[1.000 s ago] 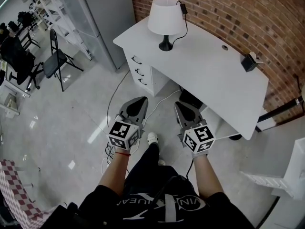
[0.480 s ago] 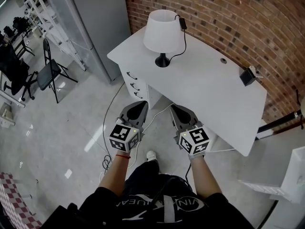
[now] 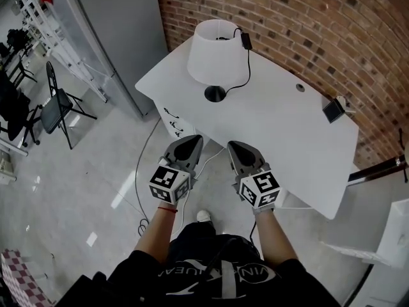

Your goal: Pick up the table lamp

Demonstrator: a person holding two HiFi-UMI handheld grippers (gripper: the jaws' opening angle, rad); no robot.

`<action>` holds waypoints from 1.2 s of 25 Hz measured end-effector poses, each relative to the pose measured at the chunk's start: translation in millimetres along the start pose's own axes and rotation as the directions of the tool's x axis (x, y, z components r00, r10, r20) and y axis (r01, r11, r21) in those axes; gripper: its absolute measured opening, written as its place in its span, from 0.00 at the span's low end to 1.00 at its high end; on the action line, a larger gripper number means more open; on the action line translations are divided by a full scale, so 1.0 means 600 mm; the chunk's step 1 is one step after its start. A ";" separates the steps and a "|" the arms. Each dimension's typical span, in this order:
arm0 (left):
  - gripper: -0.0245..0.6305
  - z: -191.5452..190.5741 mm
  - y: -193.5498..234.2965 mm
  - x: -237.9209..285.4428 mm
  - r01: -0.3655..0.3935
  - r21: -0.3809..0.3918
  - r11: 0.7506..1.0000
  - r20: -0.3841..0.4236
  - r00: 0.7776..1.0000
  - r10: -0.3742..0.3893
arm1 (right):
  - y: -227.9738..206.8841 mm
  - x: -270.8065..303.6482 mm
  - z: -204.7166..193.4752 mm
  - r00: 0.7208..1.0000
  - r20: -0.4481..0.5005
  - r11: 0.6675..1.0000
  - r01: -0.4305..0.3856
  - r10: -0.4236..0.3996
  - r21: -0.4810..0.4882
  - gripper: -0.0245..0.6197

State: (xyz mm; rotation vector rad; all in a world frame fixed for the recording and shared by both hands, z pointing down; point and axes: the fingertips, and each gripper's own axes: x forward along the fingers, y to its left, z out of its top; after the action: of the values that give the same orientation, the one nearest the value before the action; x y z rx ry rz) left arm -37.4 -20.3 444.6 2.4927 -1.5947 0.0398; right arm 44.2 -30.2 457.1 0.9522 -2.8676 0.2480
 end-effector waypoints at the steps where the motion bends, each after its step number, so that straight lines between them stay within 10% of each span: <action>1: 0.05 -0.001 0.005 0.007 0.008 -0.007 1.000 0.002 1.000 -0.008 | -0.005 0.007 -0.001 1.000 -0.002 1.000 0.006 -0.006 0.001 0.04; 30: 0.05 -0.040 0.072 0.178 0.215 -0.188 0.958 -0.013 0.975 -0.222 | -0.103 0.184 -0.057 0.997 -0.047 0.996 0.058 -0.055 0.063 0.04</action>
State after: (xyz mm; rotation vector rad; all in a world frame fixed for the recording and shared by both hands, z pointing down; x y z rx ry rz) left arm -29.5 -130.1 486.8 2.4899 -1.2387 -0.0920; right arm -5.1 -136.9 515.3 1.0235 -2.8025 0.3537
